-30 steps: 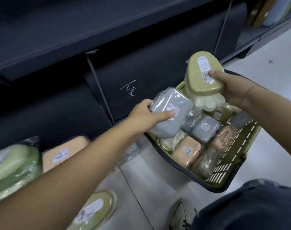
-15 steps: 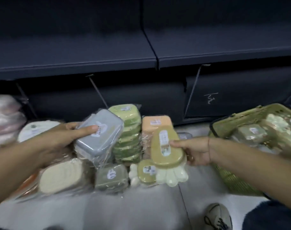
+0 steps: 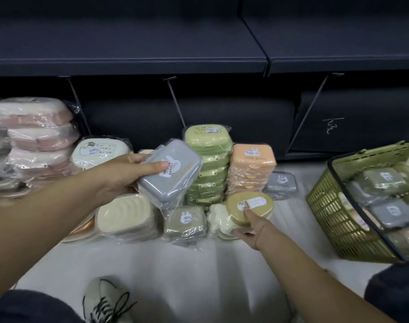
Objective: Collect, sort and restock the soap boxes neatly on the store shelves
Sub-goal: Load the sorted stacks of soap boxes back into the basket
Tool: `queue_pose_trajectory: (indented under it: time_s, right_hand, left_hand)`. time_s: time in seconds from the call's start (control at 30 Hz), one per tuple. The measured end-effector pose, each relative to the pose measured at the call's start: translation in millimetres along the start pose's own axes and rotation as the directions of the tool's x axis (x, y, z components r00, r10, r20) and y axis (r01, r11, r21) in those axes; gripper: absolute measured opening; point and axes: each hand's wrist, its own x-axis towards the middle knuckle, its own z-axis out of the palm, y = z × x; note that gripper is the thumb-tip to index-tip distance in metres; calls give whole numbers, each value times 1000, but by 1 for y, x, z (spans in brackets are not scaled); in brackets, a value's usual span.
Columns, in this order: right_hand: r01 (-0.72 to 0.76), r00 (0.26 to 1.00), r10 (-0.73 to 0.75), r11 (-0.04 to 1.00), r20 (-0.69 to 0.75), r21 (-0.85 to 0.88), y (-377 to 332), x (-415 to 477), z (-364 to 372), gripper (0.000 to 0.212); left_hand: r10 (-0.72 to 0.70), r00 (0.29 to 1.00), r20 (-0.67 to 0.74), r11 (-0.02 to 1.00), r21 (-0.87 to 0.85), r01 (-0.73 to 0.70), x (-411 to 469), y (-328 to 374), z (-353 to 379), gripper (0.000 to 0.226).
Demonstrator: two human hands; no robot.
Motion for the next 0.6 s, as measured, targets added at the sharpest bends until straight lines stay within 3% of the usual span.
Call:
queue_pose_trajectory:
  time_s: [0.13,0.23,0.37,0.43,0.5,0.6]
  right_hand:
    - [-98,993,94,993,69,59,-7,0,22,54]
    - [-92,991,90,996,96,14,-9,7,25,54]
    - [-77,988,85,995,127,-67,-4,13,17,53]
    - [-79,985,90,994,148,-79,0,8,8,53]
    - [-35,982,59,991,180,-130,3,-5,2,51]
    - [147,955,-100,977,279,-155,6,-28,-2,42]
  left_hand:
    - [-29,1000,2,1000,1,29,6,-1,4,111]
    - [-46,999,-1,999,2,46,10,-2,7,111]
    - [-82,997,-13,996,22,82,14,-5,16,91]
    - [-95,996,-3,994,54,95,16,-9,19,101]
    - [-100,995,25,990,98,97,17,-13,23,109]
    - [-103,991,89,985,145,90,17,-20,35,98]
